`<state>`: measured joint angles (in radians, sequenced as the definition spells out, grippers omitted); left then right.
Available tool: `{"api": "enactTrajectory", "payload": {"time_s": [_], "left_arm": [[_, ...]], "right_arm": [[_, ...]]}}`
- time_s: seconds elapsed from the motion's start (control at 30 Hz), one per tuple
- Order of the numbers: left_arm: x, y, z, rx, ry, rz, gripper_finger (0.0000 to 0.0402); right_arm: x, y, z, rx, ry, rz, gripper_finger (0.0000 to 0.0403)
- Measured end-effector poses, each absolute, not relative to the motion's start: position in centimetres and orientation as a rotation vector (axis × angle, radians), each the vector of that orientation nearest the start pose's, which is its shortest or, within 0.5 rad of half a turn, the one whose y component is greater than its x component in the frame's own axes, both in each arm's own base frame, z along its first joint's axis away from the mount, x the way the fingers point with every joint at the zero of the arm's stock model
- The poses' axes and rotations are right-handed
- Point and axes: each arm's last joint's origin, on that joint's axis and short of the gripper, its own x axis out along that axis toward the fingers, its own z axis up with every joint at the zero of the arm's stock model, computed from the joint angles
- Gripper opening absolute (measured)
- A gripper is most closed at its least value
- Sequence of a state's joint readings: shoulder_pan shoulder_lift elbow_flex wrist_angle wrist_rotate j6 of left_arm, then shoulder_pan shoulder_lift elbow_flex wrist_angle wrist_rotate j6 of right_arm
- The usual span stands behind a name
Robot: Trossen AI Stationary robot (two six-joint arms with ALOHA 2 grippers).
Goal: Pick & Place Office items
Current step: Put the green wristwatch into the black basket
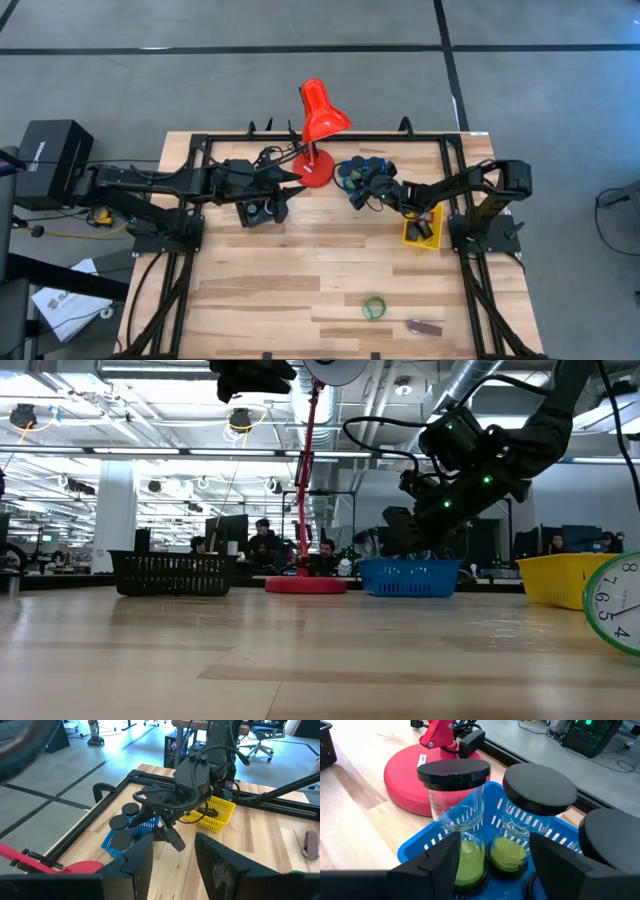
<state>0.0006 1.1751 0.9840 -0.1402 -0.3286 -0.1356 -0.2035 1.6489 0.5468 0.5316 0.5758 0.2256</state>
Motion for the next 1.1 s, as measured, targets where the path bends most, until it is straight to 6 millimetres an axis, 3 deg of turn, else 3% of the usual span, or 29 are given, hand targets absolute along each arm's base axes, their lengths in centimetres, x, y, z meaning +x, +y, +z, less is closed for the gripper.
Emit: {"api": "enactTrajectory", "payload": {"time_s": [0.27, 0.47, 0.8, 1.0, 1.1], "left_arm": [[26.0, 0.9, 32.8, -0.079, 0.306, 0.348, 0.0140], [26.0, 0.9, 32.8, -0.079, 0.307, 0.347, 0.0140], [26.0, 0.9, 32.8, -0.079, 0.307, 0.347, 0.0140], [26.0, 0.9, 32.8, -0.079, 0.307, 0.347, 0.0140], [26.0, 0.9, 32.8, -0.079, 0.308, 0.347, 0.0140]], "right_arm": [[27.1, -6.5, 13.7, 0.014, 0.557, -0.772, 0.0208], [26.6, -5.7, 16.5, 0.020, 0.604, -0.757, 0.0186], [26.2, -3.2, 21.1, 0.031, 0.458, -0.666, 0.0146], [24.9, -1.0, 23.9, -0.019, 0.410, -0.566, 0.0085], [24.0, 0.6, 24.6, -0.072, 0.442, -0.416, 0.0047]]}}
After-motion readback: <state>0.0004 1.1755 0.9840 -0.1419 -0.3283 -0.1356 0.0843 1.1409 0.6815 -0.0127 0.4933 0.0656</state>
